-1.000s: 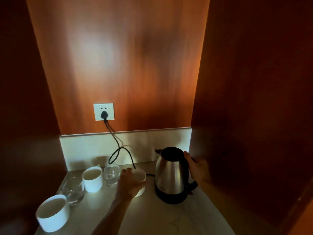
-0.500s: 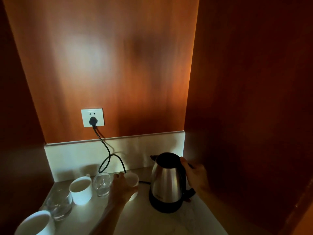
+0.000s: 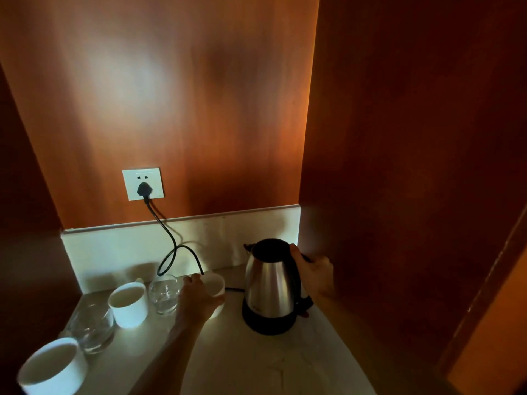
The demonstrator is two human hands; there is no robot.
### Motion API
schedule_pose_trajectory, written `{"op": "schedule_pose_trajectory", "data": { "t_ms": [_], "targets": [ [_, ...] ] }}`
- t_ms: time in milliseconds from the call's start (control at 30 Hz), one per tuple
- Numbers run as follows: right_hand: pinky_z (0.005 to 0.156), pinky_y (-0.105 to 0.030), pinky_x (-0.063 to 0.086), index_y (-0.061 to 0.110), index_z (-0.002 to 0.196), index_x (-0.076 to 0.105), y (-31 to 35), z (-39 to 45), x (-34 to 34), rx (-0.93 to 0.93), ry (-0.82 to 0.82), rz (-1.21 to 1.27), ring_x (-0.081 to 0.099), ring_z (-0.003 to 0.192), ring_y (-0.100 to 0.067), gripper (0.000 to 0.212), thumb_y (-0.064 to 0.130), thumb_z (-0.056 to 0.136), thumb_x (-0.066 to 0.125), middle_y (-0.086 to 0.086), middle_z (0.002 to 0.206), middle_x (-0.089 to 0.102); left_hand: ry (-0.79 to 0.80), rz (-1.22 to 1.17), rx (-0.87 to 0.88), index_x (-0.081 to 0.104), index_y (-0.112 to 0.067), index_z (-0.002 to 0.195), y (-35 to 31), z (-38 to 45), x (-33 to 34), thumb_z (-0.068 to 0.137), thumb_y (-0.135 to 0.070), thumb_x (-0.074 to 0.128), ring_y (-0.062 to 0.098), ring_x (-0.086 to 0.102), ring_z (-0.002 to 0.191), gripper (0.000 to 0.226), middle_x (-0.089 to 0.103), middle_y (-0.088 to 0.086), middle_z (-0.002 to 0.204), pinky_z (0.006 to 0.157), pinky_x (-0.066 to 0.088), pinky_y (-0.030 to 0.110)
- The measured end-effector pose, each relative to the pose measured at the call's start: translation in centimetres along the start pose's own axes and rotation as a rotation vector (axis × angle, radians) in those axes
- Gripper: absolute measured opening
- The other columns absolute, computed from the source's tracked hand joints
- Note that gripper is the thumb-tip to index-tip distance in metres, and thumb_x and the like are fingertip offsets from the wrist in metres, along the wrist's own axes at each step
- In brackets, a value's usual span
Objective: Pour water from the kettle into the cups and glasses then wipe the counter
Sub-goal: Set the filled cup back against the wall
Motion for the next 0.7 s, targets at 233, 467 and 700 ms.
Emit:
{"op": "schedule_pose_trajectory", "data": {
  "t_ms": [233, 467, 700],
  "targets": [
    [0.055, -0.032, 0.047, 0.008, 0.046, 0.056, 0.0, -1.0, -0.7, 0.027, -0.022, 0.028, 0.058, 0.044, -0.02, 0.066, 0.058, 0.085, 0.071, -0.009, 0.046, 0.055, 0.008, 0.022, 0.012, 0.054, -0.003, 0.12, 0.0, 0.1, 0.0, 0.053, -0.039, 0.089, 0.031, 0.06, 0.099, 0.084, 0.054, 0.013, 0.114, 0.081, 0.049, 0.035],
    [0.041, -0.022, 0.03, 0.019, 0.041, 0.038, -1.0, -4.9, -0.6, 0.054, -0.053, 0.077, 0.032, 0.028, -0.002, 0.065, 0.047, 0.092, 0.069, 0.009, 0.035, 0.032, 0.043, 0.135, 0.044, 0.049, -0.006, 0.123, -0.5, -0.5, -0.5, 0.062, -0.051, 0.08, 0.031, 0.061, 0.102, 0.082, 0.055, 0.012, 0.117, 0.08, 0.05, 0.034],
    [0.054, -0.027, 0.042, 0.016, 0.04, 0.045, 0.1, -2.9, -0.1, 0.041, -0.045, 0.055, 0.049, 0.042, -0.014, 0.067, 0.054, 0.087, 0.072, 0.003, 0.042, 0.046, 0.056, 0.175, 0.126, 0.045, -0.01, 0.129, 1.0, -1.1, -2.5, 0.065, -0.049, 0.082, 0.025, 0.058, 0.111, 0.083, 0.055, 0.008, 0.123, 0.086, 0.048, 0.033]
  ]
}}
Point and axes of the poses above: each hand's wrist, its own z-axis towards the middle knuckle, its own x-axis out of the palm, y = z × x, the point moved 6 cm from there along z, towards the middle knuckle
